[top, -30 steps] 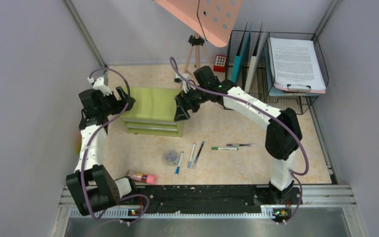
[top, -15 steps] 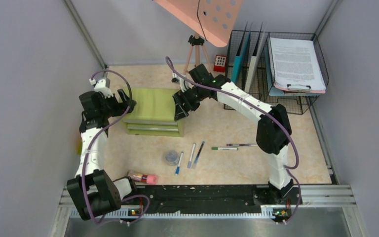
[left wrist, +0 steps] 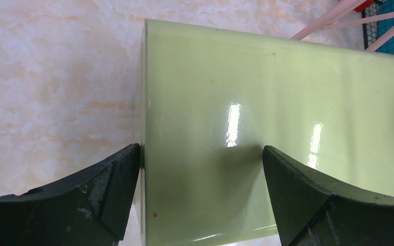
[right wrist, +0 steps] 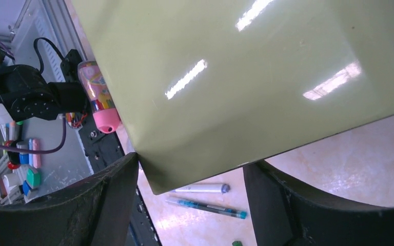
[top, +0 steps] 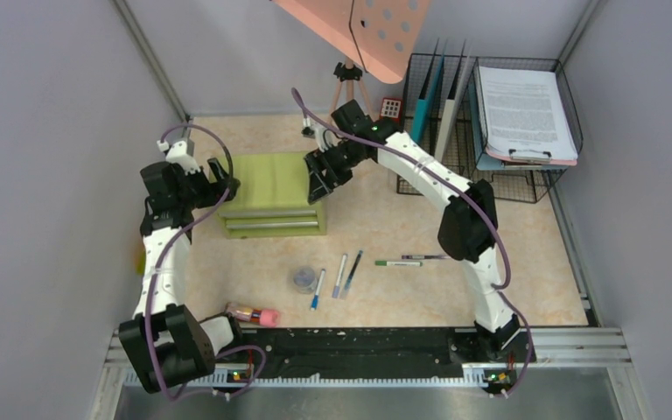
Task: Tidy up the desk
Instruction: Move the storage box to the center of the board.
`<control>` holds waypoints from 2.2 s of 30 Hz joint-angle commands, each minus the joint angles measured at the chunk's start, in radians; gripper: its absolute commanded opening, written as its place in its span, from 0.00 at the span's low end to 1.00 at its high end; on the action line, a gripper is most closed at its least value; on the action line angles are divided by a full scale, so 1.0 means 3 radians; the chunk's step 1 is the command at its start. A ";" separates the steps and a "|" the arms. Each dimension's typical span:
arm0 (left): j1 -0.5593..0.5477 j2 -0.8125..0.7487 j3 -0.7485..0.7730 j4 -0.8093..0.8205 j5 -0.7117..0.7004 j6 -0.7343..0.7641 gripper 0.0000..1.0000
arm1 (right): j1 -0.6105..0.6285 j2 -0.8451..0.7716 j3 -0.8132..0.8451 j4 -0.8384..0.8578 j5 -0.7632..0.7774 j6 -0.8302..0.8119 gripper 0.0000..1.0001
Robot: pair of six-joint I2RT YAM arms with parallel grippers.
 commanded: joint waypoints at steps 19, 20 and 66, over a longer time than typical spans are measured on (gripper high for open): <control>-0.0111 0.0871 0.0836 -0.0363 0.0086 0.0035 0.91 | 0.0070 0.0233 0.0429 0.0860 -0.0049 0.0228 0.77; -0.0112 0.0902 0.0877 -0.0363 0.0074 0.0023 0.91 | 0.0068 0.0213 0.0426 0.0854 -0.0004 0.0215 0.77; -0.3239 -0.1963 -0.2027 0.1394 -0.2636 0.5138 0.70 | -0.0503 -0.1268 -0.1482 0.1436 -0.0052 0.0028 0.83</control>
